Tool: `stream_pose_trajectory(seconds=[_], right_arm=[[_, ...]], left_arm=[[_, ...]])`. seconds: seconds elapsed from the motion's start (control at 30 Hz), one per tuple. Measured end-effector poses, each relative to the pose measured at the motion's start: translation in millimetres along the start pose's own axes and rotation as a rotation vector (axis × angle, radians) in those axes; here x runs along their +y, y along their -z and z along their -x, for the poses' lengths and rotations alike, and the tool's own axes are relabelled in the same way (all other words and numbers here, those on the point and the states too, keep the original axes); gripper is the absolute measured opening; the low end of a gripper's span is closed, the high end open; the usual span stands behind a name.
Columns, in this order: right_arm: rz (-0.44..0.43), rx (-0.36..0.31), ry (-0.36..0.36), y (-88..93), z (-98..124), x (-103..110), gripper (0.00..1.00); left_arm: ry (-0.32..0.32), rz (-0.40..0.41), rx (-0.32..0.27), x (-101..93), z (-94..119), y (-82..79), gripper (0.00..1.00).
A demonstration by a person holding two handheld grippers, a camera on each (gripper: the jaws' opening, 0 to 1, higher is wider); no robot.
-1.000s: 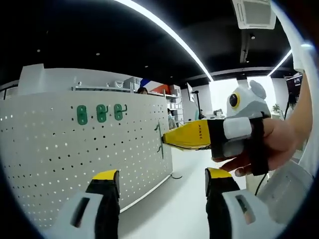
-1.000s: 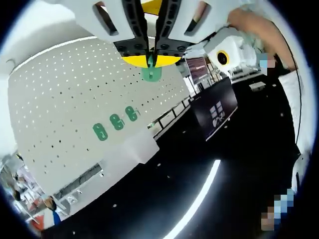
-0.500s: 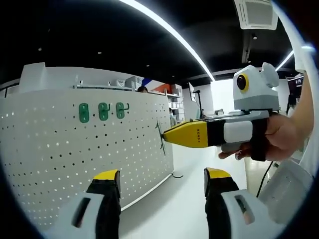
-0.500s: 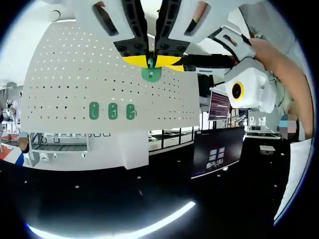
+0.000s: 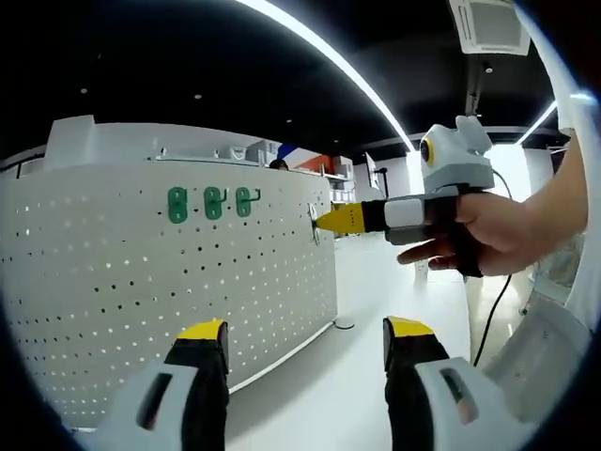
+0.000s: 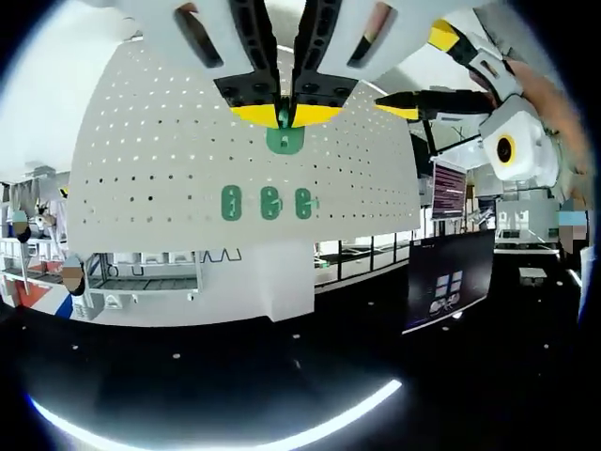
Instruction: Insert the hook assembly into the mounting plate slot until the hook locks in place.
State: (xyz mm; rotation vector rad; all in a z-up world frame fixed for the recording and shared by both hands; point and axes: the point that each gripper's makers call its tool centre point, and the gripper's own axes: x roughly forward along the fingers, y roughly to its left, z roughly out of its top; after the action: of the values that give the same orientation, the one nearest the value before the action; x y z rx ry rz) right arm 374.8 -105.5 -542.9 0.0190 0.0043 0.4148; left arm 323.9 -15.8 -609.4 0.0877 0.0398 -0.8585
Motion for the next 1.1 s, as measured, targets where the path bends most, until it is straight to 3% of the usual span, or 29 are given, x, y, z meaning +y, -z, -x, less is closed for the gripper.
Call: stream_pose_trajectory(seconds=[0.27, 0.8, 1.1], right_arm=[[0.007, -0.005, 0.088, -10.7, -12, -34, 0.01], [0.044, -0.07, 0.179, -41.2, -43, -69, 0.01], [0.083, -0.082, 0.211, -45.1, -57, -86, 0.01]], left_arm=[[-0.018, -0.003, 0.025, 5.1, 13, 8.2, 0.68], [-0.083, 0.044, 0.031, 18.8, 46, 14.8, 0.66], [-0.113, 0.065, 0.061, 21.6, 65, 30.1, 0.65]])
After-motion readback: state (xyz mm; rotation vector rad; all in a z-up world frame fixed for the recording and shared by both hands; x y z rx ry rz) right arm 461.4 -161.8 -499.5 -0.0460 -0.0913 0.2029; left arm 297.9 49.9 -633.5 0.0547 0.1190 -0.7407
